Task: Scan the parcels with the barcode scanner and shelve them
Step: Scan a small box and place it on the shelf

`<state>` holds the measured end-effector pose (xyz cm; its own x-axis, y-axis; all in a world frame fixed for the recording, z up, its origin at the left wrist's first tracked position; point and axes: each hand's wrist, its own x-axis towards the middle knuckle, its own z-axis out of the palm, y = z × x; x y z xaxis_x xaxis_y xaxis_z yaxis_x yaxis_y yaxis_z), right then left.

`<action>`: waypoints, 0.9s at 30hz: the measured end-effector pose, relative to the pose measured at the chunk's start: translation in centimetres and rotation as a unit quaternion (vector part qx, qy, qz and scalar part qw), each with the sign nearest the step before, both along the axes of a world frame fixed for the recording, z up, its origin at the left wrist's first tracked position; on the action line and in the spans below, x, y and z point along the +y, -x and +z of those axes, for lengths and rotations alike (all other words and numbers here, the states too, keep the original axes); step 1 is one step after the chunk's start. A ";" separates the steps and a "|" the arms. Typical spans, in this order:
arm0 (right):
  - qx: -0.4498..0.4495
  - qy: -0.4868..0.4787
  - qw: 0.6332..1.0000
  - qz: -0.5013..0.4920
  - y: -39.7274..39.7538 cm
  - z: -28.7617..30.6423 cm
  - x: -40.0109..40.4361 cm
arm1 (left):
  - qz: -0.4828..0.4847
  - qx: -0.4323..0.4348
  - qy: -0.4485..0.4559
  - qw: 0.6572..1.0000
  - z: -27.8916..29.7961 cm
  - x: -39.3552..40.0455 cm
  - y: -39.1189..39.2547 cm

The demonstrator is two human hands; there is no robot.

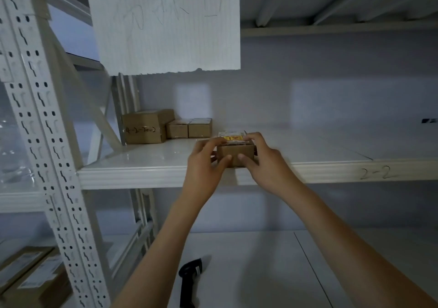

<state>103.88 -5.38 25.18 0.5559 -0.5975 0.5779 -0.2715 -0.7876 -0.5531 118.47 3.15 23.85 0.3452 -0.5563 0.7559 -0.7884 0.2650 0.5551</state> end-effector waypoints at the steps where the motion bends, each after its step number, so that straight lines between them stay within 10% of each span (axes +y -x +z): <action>1: 0.015 0.026 0.999 -0.032 -0.6 0.1 -0.8 | 0.009 -0.020 -0.008 1.000 0.1 -0.9 -0.6; 15: 0.390 0.022 0.905 -0.169 -12.3 6.1 -12.0 | 0.152 -0.277 -0.398 0.861 7.4 -11.2 -9.4; 27: 0.390 0.006 0.906 -0.163 -17.5 7.0 -15.7 | 0.246 -0.296 -0.439 0.811 8.1 -15.9 -11.9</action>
